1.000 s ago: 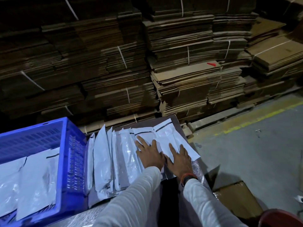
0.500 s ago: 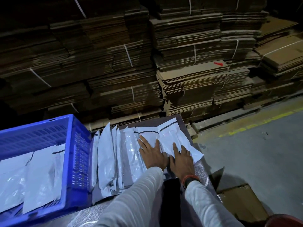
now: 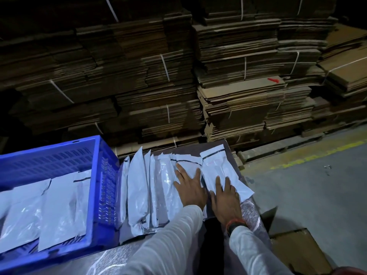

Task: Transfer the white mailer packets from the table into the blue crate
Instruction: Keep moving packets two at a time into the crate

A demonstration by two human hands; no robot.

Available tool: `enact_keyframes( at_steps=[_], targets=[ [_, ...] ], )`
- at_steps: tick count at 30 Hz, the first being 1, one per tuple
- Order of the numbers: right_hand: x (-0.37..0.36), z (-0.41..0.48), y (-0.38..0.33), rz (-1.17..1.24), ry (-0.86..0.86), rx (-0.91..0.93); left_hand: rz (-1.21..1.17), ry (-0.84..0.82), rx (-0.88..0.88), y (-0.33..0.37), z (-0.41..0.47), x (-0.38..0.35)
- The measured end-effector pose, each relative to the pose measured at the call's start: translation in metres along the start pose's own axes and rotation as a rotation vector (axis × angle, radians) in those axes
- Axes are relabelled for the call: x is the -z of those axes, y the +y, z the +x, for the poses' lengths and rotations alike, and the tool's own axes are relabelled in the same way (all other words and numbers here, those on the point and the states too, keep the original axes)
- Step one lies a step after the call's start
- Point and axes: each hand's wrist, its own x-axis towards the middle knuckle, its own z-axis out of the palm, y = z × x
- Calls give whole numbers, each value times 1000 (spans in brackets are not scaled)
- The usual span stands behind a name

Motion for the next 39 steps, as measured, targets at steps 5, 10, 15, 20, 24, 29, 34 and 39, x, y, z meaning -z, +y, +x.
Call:
enact_keyframes(
  at_steps=[5,10,15,20,24,29,34,39],
  targets=[
    [-5,-4,-3,33,23,5,27,-25,-32,-9,-10,-5],
    [-7,-5,-8,59,88,-42,-82,25,-51,-15,-14,8],
    [8,-10,-23,87,138,-59,-154,108,-78,-28,-17,27],
    [47,-5,-68,123,222,-53,-218,225,-125,-47,-15,80],
    [83,-3,-127,162,305,-13,-234,350,-123,-87,-15,137],
    [116,-13,-221,180,350,54,-200,454,-52,-168,-23,196],
    [131,-39,-326,208,398,146,-184,520,41,-271,-42,239],
    [121,-74,-438,249,345,218,-154,514,148,-391,-67,259]
  ],
)
